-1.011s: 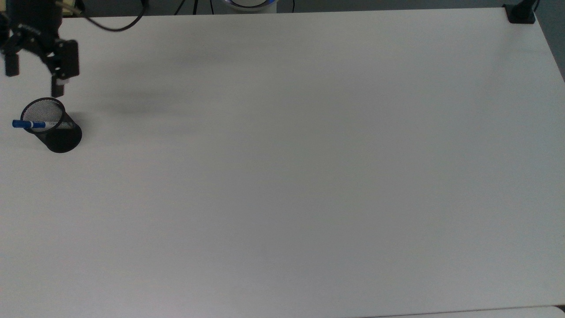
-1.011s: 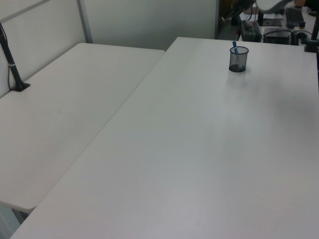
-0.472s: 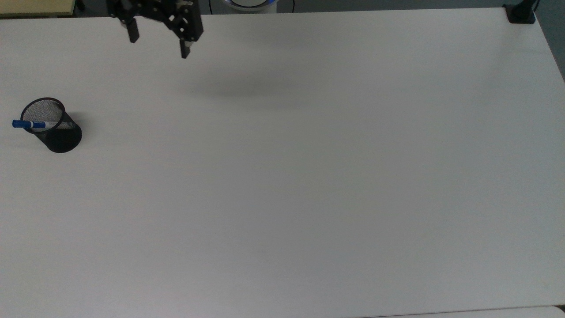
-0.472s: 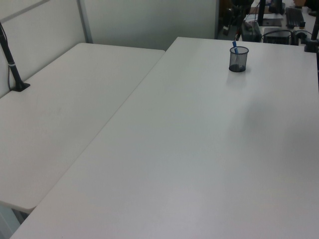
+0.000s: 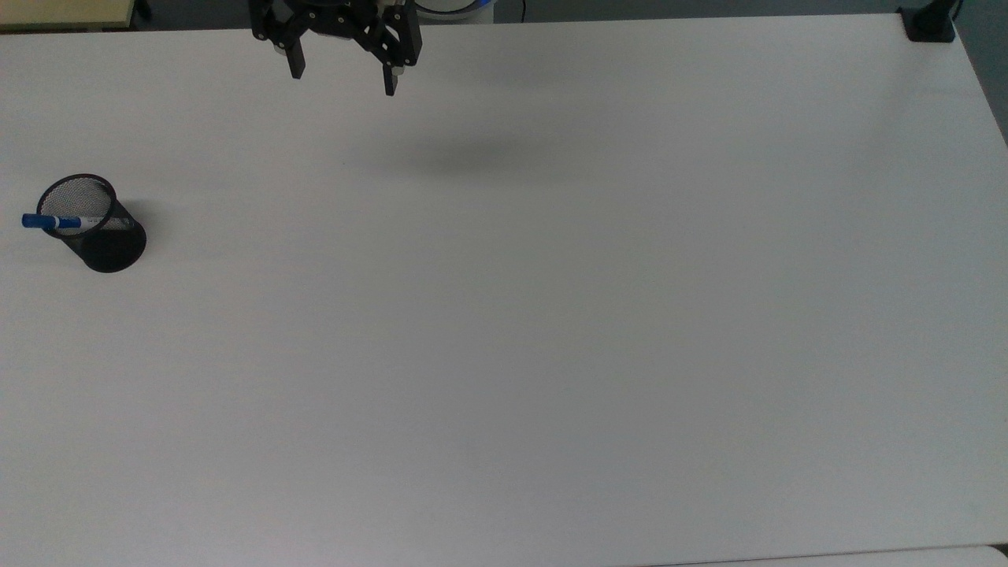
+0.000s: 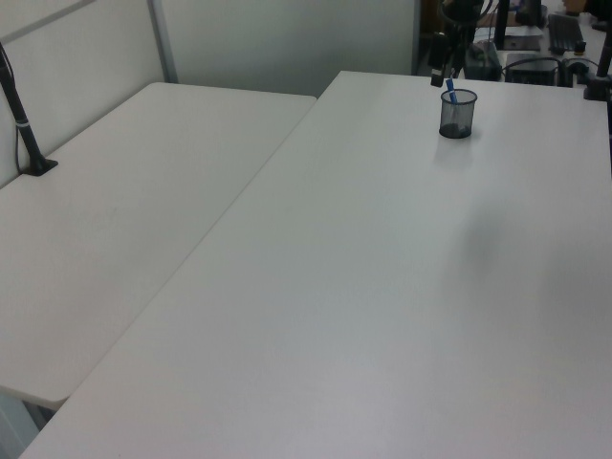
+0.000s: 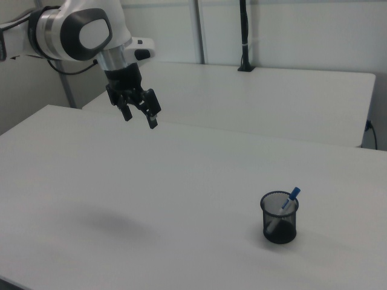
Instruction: Insert the marker
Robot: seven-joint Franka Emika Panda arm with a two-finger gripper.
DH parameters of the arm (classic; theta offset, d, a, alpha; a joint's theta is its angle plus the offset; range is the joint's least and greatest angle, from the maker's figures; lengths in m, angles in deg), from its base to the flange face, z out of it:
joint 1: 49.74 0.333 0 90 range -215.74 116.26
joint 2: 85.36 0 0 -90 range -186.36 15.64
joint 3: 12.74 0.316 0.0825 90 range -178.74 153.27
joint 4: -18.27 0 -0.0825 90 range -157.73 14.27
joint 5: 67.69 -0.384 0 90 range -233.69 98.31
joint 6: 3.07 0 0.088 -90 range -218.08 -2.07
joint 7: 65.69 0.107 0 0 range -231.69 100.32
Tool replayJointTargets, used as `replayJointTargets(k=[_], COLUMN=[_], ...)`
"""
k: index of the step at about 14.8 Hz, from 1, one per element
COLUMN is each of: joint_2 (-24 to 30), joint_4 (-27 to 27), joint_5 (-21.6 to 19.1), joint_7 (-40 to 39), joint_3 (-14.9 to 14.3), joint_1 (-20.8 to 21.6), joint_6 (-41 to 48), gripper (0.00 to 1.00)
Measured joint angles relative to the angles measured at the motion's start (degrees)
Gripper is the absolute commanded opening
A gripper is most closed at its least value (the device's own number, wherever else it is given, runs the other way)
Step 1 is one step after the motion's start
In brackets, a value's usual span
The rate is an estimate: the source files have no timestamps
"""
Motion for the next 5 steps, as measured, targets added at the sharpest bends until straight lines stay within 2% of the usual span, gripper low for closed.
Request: replayJointTargets(k=[5], joint_2=[-0.7], joint_4=[0.5], joint_5=[0.0], joint_7=[-3.2], joint_3=[-0.3], joint_1=[0.0], joint_6=[0.0], gripper=[1.0])
